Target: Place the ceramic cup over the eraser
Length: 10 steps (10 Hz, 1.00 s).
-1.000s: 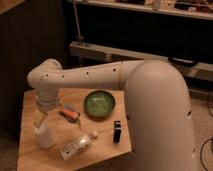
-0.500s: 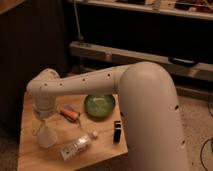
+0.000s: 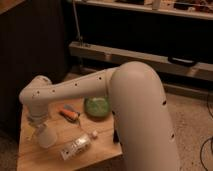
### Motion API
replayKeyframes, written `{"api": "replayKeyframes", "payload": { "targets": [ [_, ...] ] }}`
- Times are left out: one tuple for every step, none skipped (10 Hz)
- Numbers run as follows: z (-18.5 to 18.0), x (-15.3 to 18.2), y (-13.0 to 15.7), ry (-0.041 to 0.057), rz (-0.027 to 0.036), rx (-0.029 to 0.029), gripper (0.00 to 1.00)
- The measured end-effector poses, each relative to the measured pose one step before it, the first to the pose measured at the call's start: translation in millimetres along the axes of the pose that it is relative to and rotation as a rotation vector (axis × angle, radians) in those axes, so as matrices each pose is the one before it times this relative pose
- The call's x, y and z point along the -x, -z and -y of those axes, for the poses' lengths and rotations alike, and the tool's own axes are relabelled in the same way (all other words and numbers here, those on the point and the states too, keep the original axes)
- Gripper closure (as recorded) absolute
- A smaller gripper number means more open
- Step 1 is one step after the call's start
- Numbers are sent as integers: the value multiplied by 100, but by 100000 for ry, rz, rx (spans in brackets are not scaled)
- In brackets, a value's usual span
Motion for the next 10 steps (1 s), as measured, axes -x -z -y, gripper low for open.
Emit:
{"api": "replayKeyframes", "payload": {
  "targets": [
    [141,-3,-466,757,52,58,20],
    [-229,187,-301,-139,-96,254,20],
    [-308,157,-92,-481,-403,59,20],
    [-244,119,-63,-185,-204,-108,20],
    [-213,72,-56,38,-179,-106,20],
    [-200,132,-81,-84,-211,-180,20],
    [-134,69,-71,-101,-163,-225,20],
    [-105,64,-75,-51,-105,-317,20],
    [-85,68,-70,55,-3,-195,20],
    [51,-7,-102,151,-45,-210,20]
  ]
}}
